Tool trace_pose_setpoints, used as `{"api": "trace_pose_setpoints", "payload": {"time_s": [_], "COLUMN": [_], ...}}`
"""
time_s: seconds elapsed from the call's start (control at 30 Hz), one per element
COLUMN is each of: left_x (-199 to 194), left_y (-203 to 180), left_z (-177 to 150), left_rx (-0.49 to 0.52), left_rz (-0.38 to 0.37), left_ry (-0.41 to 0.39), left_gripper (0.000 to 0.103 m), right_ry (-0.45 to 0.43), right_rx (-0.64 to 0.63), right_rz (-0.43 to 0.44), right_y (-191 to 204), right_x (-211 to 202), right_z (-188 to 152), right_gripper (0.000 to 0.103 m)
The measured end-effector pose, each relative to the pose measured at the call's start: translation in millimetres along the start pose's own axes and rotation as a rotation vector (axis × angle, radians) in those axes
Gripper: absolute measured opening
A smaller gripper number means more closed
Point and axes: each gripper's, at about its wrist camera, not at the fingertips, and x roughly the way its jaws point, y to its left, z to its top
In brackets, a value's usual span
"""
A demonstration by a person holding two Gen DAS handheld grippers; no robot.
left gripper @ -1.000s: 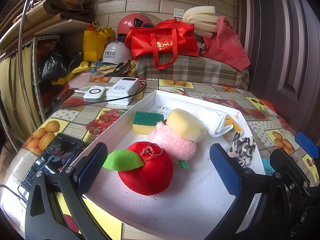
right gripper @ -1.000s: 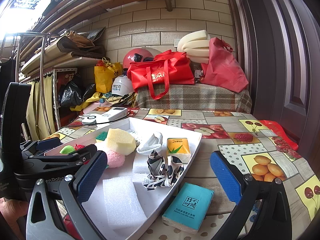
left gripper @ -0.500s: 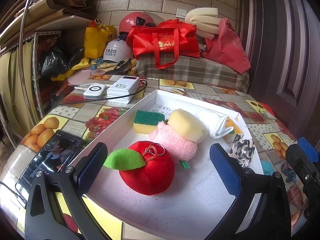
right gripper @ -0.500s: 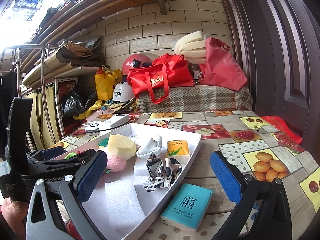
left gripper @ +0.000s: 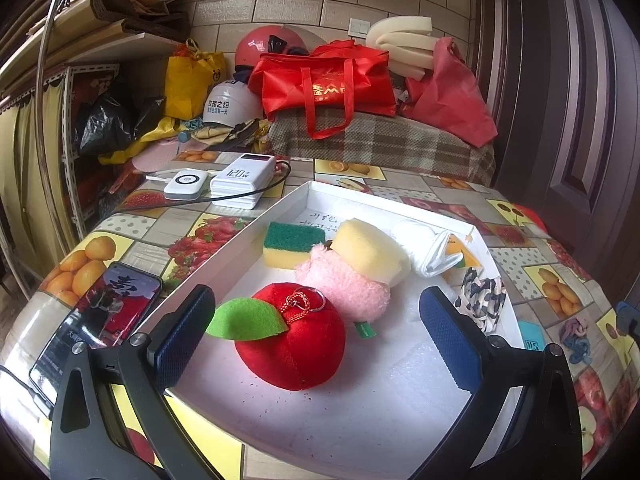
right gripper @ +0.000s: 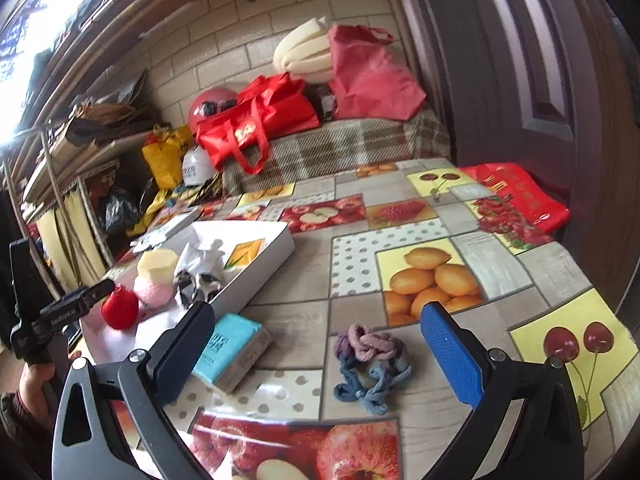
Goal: Organize soft objects
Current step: 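Grasp the blue tissue pack with the right tool while the left tool reaches toward the rope knot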
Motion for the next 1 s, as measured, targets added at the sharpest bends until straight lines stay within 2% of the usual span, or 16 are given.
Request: {"api": "trace_pose_setpoints", "payload": {"time_s": [0.1, 0.17, 0.33, 0.43, 0.53, 0.6, 0.67, 0.73, 0.83, 0.93, 0.97, 1.0], "left_x": [0, 1, 3, 2, 1, 1, 0, -1, -1, -2, -2, -3], "left_y": [1, 3, 2, 4, 4, 2, -1, -3, 0, 3, 4, 3], "left_z": [1, 1, 1, 2, 2, 2, 2, 2, 2, 2, 2, 2], "left_rx": [-0.009, -0.017, -0.019, -0.020, -0.014, 0.000, 0.015, 0.022, 0.015, 0.001, 0.000, 0.003], "left_rz": [-0.004, -0.009, -0.017, -0.022, -0.022, -0.018, -0.015, -0.011, -0.011, -0.016, -0.019, -0.025], "left_ry": [0.002, 0.006, 0.014, 0.009, 0.007, 0.005, 0.000, -0.003, -0.006, -0.011, -0.014, -0.019], "left_gripper": [0.103, 0.103, 0.103, 0.103, 0.103, 0.103, 0.103, 0.103, 0.103, 0.103, 0.103, 0.103], "right_ry": [0.146, 0.188, 0.208, 0.251, 0.216, 0.196, 0.158, 0.130, 0.137, 0.200, 0.227, 0.255], "right_rx": [-0.112, -0.157, -0.190, -0.287, -0.316, -0.281, -0.201, -0.179, -0.270, -0.406, -0.429, -0.446], "right_rz": [0.018, 0.005, -0.040, -0.125, -0.210, -0.238, -0.176, -0.123, -0.075, -0.122, -0.119, -0.114], "right_y": [34, 52, 73, 79, 65, 45, 27, 25, 51, 79, 85, 89], "right_x": [23, 36, 58, 72, 59, 48, 33, 23, 31, 61, 71, 80], "right_z": [-10, -18, -21, -23, -23, -20, -14, -10, -6, -13, -16, -19], "right_gripper": [0.103, 0.103, 0.103, 0.103, 0.103, 0.103, 0.103, 0.103, 0.103, 0.103, 0.100, 0.092]}}
